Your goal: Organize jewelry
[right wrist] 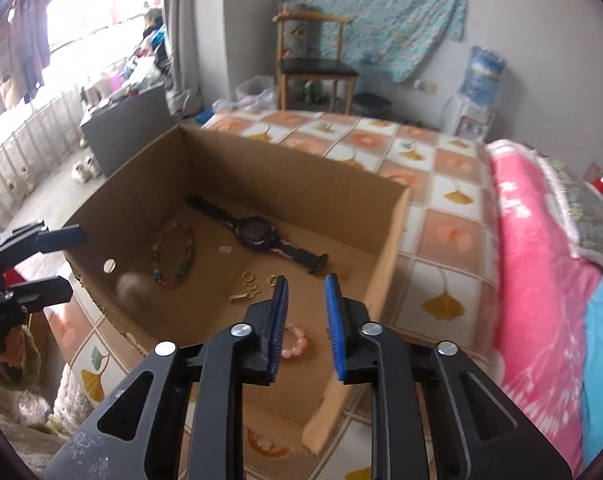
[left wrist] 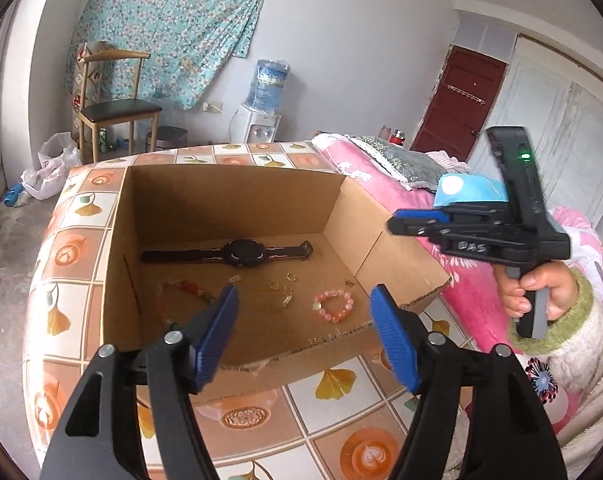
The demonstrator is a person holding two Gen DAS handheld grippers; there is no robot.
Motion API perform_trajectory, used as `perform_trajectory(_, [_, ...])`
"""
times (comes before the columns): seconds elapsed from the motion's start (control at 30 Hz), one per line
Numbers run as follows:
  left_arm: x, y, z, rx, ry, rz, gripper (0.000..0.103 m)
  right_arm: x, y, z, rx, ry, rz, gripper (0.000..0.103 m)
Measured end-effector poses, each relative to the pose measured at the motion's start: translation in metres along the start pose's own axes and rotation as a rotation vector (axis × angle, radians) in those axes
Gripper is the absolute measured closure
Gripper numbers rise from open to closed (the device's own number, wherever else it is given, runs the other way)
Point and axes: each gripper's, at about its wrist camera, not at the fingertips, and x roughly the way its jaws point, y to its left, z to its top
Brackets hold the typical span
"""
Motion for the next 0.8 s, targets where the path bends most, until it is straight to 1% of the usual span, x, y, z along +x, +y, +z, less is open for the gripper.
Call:
perform_trajectory(0.1, [-0.007, -0.005, -0.005, 0.003, -0.009, 0.019, 0.029, -0.024, -0.002, -0.01, 0.041, -0.06, -0.021, 0.069])
perform_trajectory(0.13, [-0.009, -0.007, -0.007, 0.005, -0.013, 0.028, 0.027, -0.034, -0.002, -0.017, 0.06, -0.086, -0.025, 0.062])
perform_trajectory(0.17, [-0.012, -0.009, -0.008, 0.008, -0.019, 0.035, 0.026, -0.041, -0.001, -0.02, 0.073, -0.102, -0.031, 0.056])
perform_trajectory(0.2, [-0.015, -0.011, -0.01, 0.011, -0.024, 0.038, 0.024, -0.049, 0.001, -0.025, 0.089, -0.124, -0.041, 0.054])
perform_trajectory(0.23, [-0.018, -0.013, -0.011, 0.014, -0.03, 0.046, 0.021, -0.058, 0.003, -0.032, 0.113, -0.148, -0.042, 0.049])
perform_trajectory(0.27, [-0.021, -0.015, -0.012, 0.018, -0.038, 0.06, 0.017, -0.064, 0.004, -0.036, 0.132, -0.162, -0.033, 0.042])
perform_trajectory(0.3, [-0.024, -0.016, -0.013, 0.023, -0.046, 0.074, 0.015, -0.07, 0.006, -0.04, 0.153, -0.176, -0.021, 0.039])
perform_trajectory(0.37, [-0.03, -0.019, -0.013, 0.033, -0.068, 0.11, 0.007, -0.082, 0.009, -0.051, 0.213, -0.214, 0.003, 0.031])
perform_trajectory(0.4, [-0.033, -0.02, -0.014, 0.036, -0.076, 0.125, 0.005, -0.084, 0.011, -0.053, 0.23, -0.218, 0.013, 0.028])
perform_trajectory(0.47, [-0.04, -0.022, -0.015, 0.034, -0.104, 0.173, 0.005, -0.088, 0.014, -0.062, 0.283, -0.23, 0.045, 0.02])
perform_trajectory(0.53, [-0.044, -0.022, -0.014, 0.021, -0.119, 0.209, 0.005, -0.086, 0.018, -0.068, 0.31, -0.217, 0.069, 0.018])
perform_trajectory(0.57, [-0.046, -0.022, -0.014, 0.008, -0.124, 0.229, 0.005, -0.085, 0.021, -0.068, 0.313, -0.211, 0.066, 0.017])
perform_trajectory(0.67, [-0.054, -0.02, -0.016, -0.035, -0.134, 0.28, 0.005, -0.08, 0.032, -0.07, 0.28, -0.18, 0.032, 0.014])
perform_trajectory(0.7, [-0.055, -0.019, -0.016, -0.053, -0.133, 0.31, 0.005, -0.08, 0.036, -0.069, 0.263, -0.176, 0.018, 0.013])
perform_trajectory(0.77, [-0.057, -0.018, -0.017, -0.08, -0.125, 0.381, 0.005, -0.083, 0.042, -0.069, 0.243, -0.185, -0.013, 0.008])
perform_trajectory(0.8, [-0.057, -0.018, -0.018, -0.084, -0.122, 0.405, 0.005, -0.084, 0.045, -0.068, 0.234, -0.19, -0.03, 0.008])
